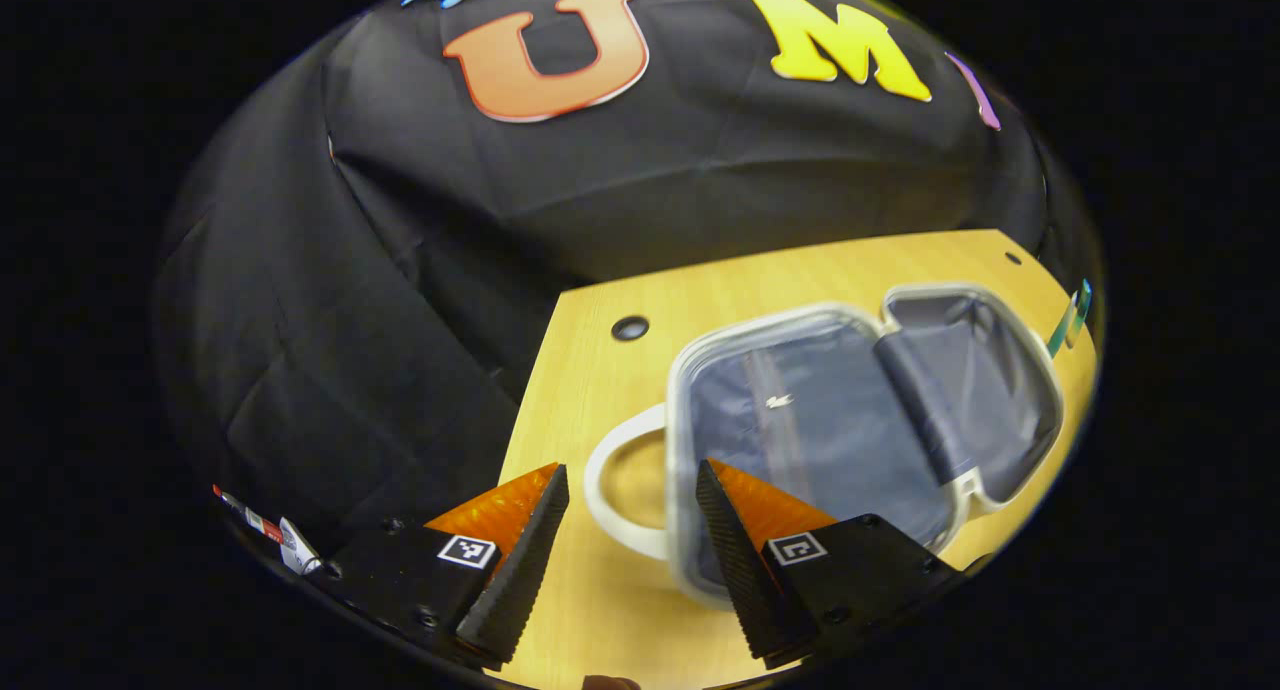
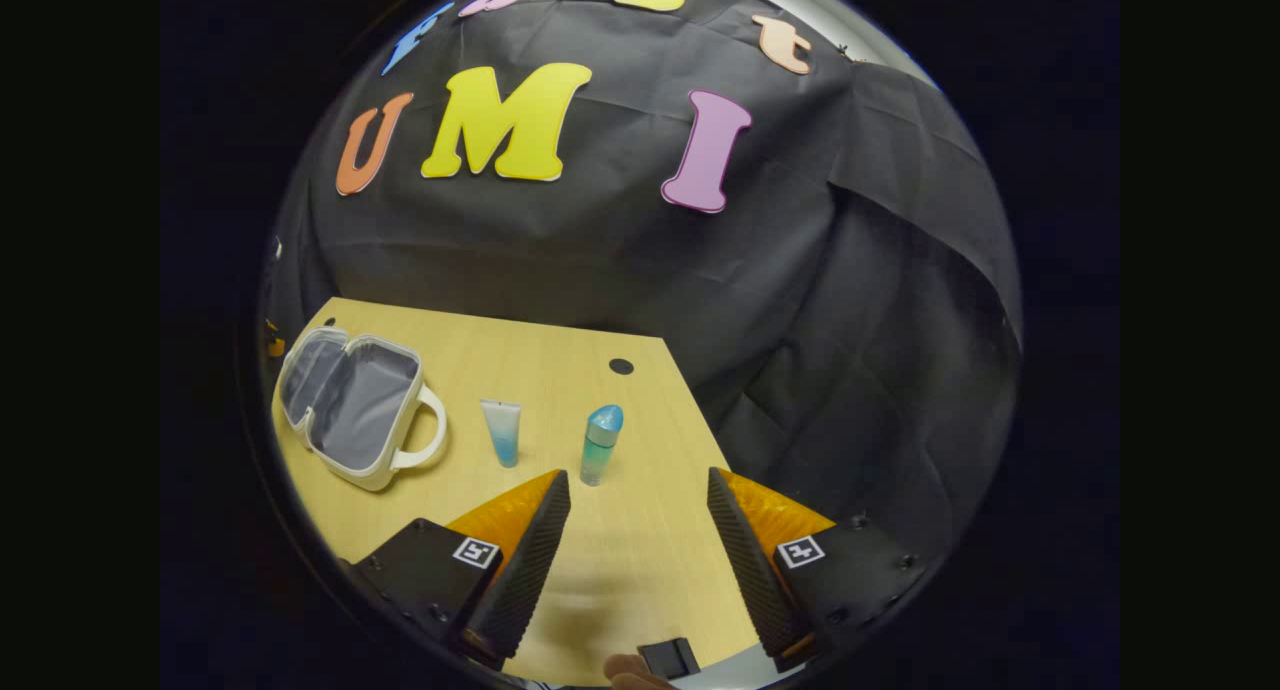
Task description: First open the suitcase, pack the skin care products into it, and then close the suitcase.
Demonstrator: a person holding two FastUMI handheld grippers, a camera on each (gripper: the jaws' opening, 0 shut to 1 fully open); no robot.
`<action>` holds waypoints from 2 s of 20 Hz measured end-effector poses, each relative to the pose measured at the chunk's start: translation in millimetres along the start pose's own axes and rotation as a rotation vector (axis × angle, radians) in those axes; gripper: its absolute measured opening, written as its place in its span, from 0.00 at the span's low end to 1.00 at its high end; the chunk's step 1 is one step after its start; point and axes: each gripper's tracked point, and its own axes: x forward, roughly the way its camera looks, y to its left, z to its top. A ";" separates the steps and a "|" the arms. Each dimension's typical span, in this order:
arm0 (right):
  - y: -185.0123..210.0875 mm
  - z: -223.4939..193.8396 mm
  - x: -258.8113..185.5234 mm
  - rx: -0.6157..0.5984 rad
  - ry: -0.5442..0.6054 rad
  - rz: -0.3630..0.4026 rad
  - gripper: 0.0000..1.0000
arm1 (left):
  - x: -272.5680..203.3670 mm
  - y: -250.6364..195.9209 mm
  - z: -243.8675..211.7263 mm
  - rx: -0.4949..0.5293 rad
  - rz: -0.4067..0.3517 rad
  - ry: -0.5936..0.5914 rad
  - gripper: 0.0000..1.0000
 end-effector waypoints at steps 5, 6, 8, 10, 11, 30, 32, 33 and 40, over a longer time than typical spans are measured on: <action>-18.2 -1.3 9.4 -0.013 -0.026 0.033 0.82 | -44.8 -102.6 52.2 -0.081 -0.078 -0.120 0.99; -25.5 -1.7 12.0 -0.013 -0.025 0.034 0.82 | -52.9 -125.6 61.7 -0.094 -0.101 -0.138 0.99; -37.5 -5.6 18.0 -0.004 -0.018 0.046 0.82 | -63.6 -170.1 76.3 -0.112 -0.147 -0.169 0.99; -51.1 -7.5 23.5 0.000 -0.016 0.049 0.82 | -76.7 -218.8 91.1 -0.124 -0.207 -0.189 0.99; -57.4 -10.4 26.6 0.000 -0.013 0.048 0.82 | -80.7 -242.5 94.3 -0.126 -0.233 -0.195 0.99; -171.0 -64.9 79.2 -0.095 0.070 0.006 0.82 | -32.3 -567.5 30.9 0.006 -0.418 -0.042 1.00; -163.9 -72.2 88.5 -0.101 0.087 0.032 0.82 | -16.9 -584.0 26.5 -0.017 -0.423 -0.032 1.00; -158.5 -75.6 94.5 -0.110 0.094 0.043 0.82 | -10.3 -591.2 26.2 -0.027 -0.421 -0.032 1.00; -115.1 -77.4 131.1 -0.109 0.090 0.172 0.82 | 18.9 -617.5 47.9 -0.147 -0.424 -0.120 0.94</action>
